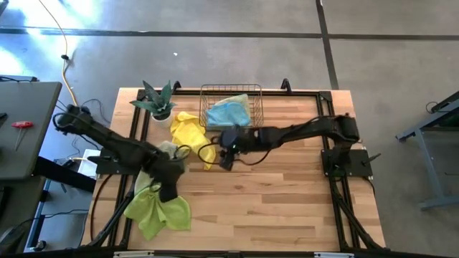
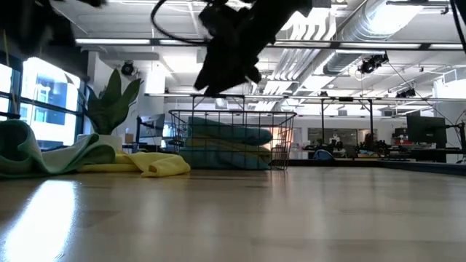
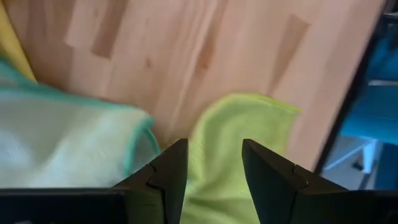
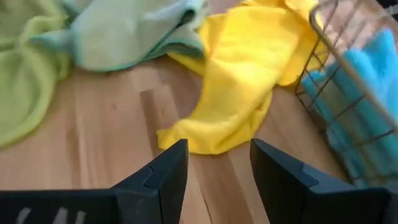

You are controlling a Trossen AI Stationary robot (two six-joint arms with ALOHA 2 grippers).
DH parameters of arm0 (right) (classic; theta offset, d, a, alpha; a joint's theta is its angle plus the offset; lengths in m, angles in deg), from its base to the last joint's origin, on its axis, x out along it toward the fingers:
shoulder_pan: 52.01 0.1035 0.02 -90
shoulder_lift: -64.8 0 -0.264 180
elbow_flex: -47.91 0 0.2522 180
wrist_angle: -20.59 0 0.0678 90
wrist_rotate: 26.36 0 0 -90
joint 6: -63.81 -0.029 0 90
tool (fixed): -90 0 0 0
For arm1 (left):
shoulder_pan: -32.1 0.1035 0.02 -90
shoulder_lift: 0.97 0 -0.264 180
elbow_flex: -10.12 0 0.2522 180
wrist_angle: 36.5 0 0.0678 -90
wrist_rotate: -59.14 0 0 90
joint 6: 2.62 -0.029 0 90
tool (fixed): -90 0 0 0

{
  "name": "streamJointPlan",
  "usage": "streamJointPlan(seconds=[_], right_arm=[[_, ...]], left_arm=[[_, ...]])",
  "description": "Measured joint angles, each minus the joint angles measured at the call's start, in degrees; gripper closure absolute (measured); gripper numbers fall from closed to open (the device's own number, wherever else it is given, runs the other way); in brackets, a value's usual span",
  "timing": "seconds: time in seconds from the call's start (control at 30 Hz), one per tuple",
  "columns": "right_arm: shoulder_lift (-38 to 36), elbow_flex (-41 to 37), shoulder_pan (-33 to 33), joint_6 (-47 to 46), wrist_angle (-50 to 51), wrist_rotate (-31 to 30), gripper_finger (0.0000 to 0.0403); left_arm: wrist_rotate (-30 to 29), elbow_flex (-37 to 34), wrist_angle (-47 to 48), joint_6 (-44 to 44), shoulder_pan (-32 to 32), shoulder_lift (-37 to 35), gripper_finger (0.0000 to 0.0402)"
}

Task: Fold microfiber towels
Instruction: Fold the yellow microfiber cloth

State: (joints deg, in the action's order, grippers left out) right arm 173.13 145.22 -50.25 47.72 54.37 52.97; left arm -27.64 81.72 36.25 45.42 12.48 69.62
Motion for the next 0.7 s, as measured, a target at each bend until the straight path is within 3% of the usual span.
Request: streamJointPlan(seconds=[0.17,0.47,0.7], right_arm=[[5.2,0.0,3.0,-14.8,-3.8,-10.9,0.0238],[12.7,0.0,6.3,-32.1,-10.7,-8.9,0.0238],[18.2,-0.1,6.7,-30.1,-21.3,-9.9,0.0238]], left_arm=[[-7.1,0.0,-0.1,9.2,-8.7,-5.4,0.0259],[-17.2,0.0,-0.3,15.9,-18.0,-9.4,0.0259],[-20.3,0.0,-0.3,15.9,-21.9,-9.5,0.0259]])
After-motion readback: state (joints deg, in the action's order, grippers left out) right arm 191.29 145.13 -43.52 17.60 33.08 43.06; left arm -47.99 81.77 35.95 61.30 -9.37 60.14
